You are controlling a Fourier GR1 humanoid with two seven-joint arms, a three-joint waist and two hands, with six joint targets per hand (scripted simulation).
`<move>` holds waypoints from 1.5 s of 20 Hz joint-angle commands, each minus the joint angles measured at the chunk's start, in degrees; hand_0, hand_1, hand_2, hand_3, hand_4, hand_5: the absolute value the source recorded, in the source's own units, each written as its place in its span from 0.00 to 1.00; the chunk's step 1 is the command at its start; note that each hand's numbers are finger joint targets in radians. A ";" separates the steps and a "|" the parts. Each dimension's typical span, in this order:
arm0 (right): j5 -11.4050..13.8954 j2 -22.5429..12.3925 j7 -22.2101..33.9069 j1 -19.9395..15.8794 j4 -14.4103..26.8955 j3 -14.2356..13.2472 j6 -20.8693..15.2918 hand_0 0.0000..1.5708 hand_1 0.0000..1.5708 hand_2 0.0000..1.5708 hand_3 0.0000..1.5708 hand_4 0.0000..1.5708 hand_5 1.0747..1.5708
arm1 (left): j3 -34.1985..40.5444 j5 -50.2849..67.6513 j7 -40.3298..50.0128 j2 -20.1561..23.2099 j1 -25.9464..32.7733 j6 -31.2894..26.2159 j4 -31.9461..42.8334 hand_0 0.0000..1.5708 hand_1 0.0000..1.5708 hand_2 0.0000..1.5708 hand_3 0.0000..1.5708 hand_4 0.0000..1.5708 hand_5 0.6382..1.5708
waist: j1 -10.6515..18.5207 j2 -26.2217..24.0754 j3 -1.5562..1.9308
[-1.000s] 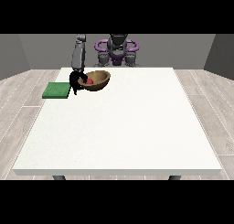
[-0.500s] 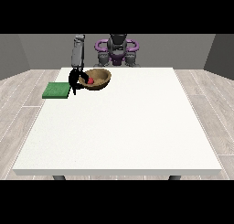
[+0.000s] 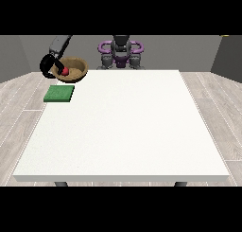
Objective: Pick the cup and pour the ball into the bowl, then pick the bowl and place it on the pad
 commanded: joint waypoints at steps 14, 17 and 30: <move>-4.22 -11.12 2.61 -6.91 6.96 -9.56 6.73 1.00 1.00 1.00 0.31 0.68 1.00 | 1.51 2.07 -9.72 3.32 3.91 -3.97 3.53 0.00 0.00 0.00 0.00 0.77 0.98 | 1.30 5.77 0.13; -4.75 -6.82 -1.02 -7.03 8.88 -9.82 4.75 1.00 1.00 1.00 0.31 0.68 0.99 | 1.15 2.72 -10.30 3.32 3.49 -4.94 2.79 0.00 0.00 0.00 0.00 0.77 0.98 | 2.57 8.06 0.14; -6.04 -8.75 -2.32 -10.64 17.14 -13.06 3.04 1.00 1.00 1.00 0.74 0.12 0.97 | 0.57 4.71 -5.55 6.50 0.00 -1.28 1.17 0.00 0.00 0.00 0.00 0.76 0.99 | 1.44 9.00 0.17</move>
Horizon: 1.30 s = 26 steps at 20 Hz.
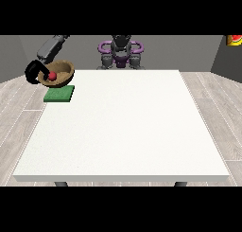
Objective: Pick the cup and pour the ball into the bowl, then pick the bowl and place it on the pad
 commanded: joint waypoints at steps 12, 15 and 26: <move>-0.96 2.76 -3.97 -2.92 1.86 -1.67 -6.52 0.92 0.92 0.88 0.48 0.00 0.94 | -0.32 -0.34 -4.30 1.04 1.42 0.31 2.81 0.00 0.00 0.00 0.00 0.76 0.99 | -0.10 1.04 -0.01; 0.27 -0.82 -7.29 -3.63 5.53 -2.65 -7.61 0.88 0.88 0.85 0.46 0.00 0.93 | -1.01 2.09 -1.28 0.56 1.19 -0.68 -2.10 0.00 0.00 0.00 0.00 0.76 0.99 | 3.33 2.83 0.05; 5.50 -0.64 -0.06 -7.45 5.48 4.89 -4.55 0.00 0.00 0.00 0.00 0.00 0.67 | -3.11 1.25 -0.19 -0.60 0.59 2.32 -1.45 0.00 0.00 0.00 0.00 0.76 1.00 | 2.37 -1.07 -0.02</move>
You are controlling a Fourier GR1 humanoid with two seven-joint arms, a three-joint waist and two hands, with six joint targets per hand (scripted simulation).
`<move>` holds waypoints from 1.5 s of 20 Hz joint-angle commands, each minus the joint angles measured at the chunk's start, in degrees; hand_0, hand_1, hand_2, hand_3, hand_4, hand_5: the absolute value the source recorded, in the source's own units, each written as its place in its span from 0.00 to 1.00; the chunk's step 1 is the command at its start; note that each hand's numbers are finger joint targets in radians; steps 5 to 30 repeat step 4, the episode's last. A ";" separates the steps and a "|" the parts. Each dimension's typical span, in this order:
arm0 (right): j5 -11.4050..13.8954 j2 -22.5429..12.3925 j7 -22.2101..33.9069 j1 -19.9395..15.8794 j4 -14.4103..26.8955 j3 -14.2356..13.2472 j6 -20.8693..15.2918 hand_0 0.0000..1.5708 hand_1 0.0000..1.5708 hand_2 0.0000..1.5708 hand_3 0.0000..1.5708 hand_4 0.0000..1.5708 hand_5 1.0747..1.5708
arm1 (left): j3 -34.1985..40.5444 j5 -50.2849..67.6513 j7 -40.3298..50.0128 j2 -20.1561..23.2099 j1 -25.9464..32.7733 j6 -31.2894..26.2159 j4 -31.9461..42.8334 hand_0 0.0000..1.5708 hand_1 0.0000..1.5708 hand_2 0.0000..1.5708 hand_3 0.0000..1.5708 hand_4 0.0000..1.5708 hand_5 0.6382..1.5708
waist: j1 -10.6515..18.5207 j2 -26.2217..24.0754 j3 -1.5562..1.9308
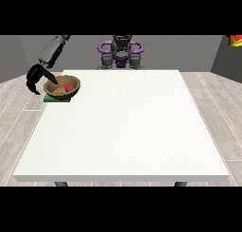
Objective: Pick the cup and pour the ball into the bowl, then pick the bowl and place it on the pad
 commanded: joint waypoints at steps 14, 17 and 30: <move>1.97 -3.36 8.48 -1.75 -2.97 3.50 3.89 0.00 0.00 0.00 0.00 0.13 0.61 | -2.84 -3.24 -1.31 -4.52 4.76 1.84 2.77 0.00 0.00 0.00 0.00 0.76 1.00 | -3.30 -9.05 -0.14; 1.97 -3.36 8.48 -1.75 -2.97 3.50 3.89 0.00 0.00 0.00 0.00 0.13 0.61 | -2.84 -3.24 -1.31 -4.52 4.76 1.84 2.77 0.00 0.00 0.00 0.00 0.76 1.00 | -3.30 -9.05 -0.14; 1.97 -3.36 8.48 -1.75 -2.97 3.50 3.89 0.00 0.00 0.00 0.00 0.13 0.61 | -2.84 -3.24 -1.31 -4.52 4.76 1.84 2.77 0.00 0.00 0.00 0.00 0.76 1.00 | -3.30 -9.05 -0.14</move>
